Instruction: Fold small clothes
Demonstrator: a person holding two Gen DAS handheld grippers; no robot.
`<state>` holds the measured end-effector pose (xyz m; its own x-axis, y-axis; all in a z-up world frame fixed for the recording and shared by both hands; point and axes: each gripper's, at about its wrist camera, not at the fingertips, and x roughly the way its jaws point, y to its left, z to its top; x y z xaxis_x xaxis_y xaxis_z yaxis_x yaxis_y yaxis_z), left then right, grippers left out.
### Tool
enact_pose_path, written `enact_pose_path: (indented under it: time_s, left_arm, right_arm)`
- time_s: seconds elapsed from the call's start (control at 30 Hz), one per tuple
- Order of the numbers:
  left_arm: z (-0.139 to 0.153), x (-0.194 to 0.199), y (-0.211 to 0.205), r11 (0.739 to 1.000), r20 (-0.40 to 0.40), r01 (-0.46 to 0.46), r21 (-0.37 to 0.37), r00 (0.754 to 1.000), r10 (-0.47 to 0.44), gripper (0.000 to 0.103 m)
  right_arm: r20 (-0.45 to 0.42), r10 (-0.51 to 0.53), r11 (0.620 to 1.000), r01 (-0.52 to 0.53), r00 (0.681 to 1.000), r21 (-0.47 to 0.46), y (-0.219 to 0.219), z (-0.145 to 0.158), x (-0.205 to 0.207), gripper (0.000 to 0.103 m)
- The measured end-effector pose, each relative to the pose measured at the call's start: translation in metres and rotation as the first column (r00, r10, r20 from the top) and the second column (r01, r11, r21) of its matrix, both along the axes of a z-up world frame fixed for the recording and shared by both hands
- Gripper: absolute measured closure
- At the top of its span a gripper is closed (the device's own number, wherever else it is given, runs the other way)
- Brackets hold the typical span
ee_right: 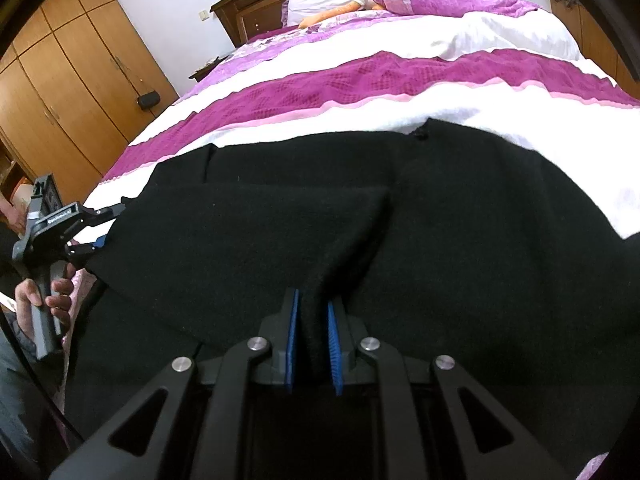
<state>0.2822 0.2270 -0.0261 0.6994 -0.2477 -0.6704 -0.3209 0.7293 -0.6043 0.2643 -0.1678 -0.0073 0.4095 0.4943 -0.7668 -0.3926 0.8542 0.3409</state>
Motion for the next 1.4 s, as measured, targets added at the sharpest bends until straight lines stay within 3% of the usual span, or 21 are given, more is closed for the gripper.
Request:
enact_pose_path:
  time_s: [0.03,0.13,0.23,0.47,0.53,0.63,0.73,0.8,0.87,1.03,1.07,1.13,1.17,1.23,1.3,1.33,1.4]
  left_arm:
    - [0.000,0.004,0.002,1.000,-0.003,-0.010,0.009,1.000,0.010,0.103]
    - [0.000,0.011,0.003,1.000,-0.009,0.007,0.002,1.000,-0.007,0.103]
    - [0.015,0.017,-0.004,0.988,-0.035,0.036,0.153,0.999,-0.031,0.103]
    - [0.028,0.043,-0.010,0.927,-0.114,0.191,0.324,0.980,-0.162,0.103]
    - [0.027,0.044,-0.008,0.928,-0.107,0.209,0.308,0.977,-0.184,0.103]
    - [0.027,0.034,-0.009,0.934,-0.116,0.199,0.297,0.978,-0.171,0.103]
    - [0.033,0.004,-0.014,0.921,-0.165,0.164,0.353,0.980,-0.111,0.100]
    - [0.039,-0.021,-0.021,0.919,-0.152,0.143,0.368,0.984,-0.093,0.082]
    - [0.039,-0.043,-0.031,0.931,-0.134,0.150,0.332,0.985,-0.111,0.068]
    - [0.020,-0.052,-0.049,0.963,-0.147,0.137,0.231,0.984,-0.104,0.064]
    - [0.017,-0.047,-0.051,0.961,-0.153,0.132,0.244,0.984,-0.097,0.065]
    - [0.013,-0.040,-0.050,0.950,-0.145,0.111,0.293,0.987,-0.071,0.097]
    - [0.012,-0.038,-0.047,0.940,-0.168,0.090,0.331,0.985,-0.035,0.103]
    - [0.015,-0.044,-0.037,0.941,-0.168,0.053,0.336,0.986,0.004,0.103]
    - [0.023,-0.053,-0.023,0.902,-0.173,-0.020,0.431,0.979,0.105,0.103]
    - [0.026,-0.057,-0.015,0.900,-0.157,-0.041,0.433,0.980,0.120,0.103]
    - [0.025,-0.060,0.001,0.942,-0.159,-0.036,0.334,0.983,0.094,0.103]
  right_arm:
    - [0.000,0.001,1.000,-0.001,1.000,-0.003,0.000,0.000,0.000,0.089]
    - [0.001,0.008,1.000,-0.008,1.000,-0.004,0.001,0.001,-0.001,0.088]
    - [-0.008,0.009,1.000,-0.009,1.000,0.002,0.000,0.000,0.001,0.088]
    - [0.027,0.007,1.000,-0.007,1.000,-0.015,0.002,0.002,0.000,0.087]
    - [0.065,-0.023,1.000,0.024,0.998,-0.016,-0.001,0.006,0.002,0.095]
    - [0.097,-0.055,0.998,0.055,0.994,-0.001,-0.007,0.014,0.005,0.095]
    - [0.081,-0.055,0.998,0.055,0.995,0.005,-0.009,0.013,0.008,0.095]
    - [0.072,-0.058,0.998,0.058,0.996,0.000,-0.009,0.012,0.007,0.094]
    - [0.085,-0.054,0.999,0.054,0.995,-0.004,-0.006,0.015,0.004,0.093]
    - [0.163,-0.018,0.998,0.026,0.986,-0.048,0.003,0.029,-0.010,0.093]
    - [0.167,-0.015,0.998,0.024,0.986,-0.052,0.004,0.030,-0.010,0.093]
    - [0.165,-0.010,0.998,0.020,0.986,-0.057,0.006,0.029,-0.010,0.093]
    - [0.162,-0.009,0.998,0.019,0.987,-0.059,0.006,0.028,-0.010,0.093]
    - [0.165,-0.007,0.999,0.015,0.986,-0.045,0.004,0.029,-0.011,0.093]
    - [0.180,0.001,1.000,0.002,0.984,-0.018,0.006,0.032,-0.014,0.094]
    - [0.187,0.004,1.000,-0.001,0.982,-0.015,0.007,0.033,-0.014,0.094]
    - [0.196,0.012,1.000,-0.008,0.981,-0.020,0.013,0.035,-0.015,0.094]
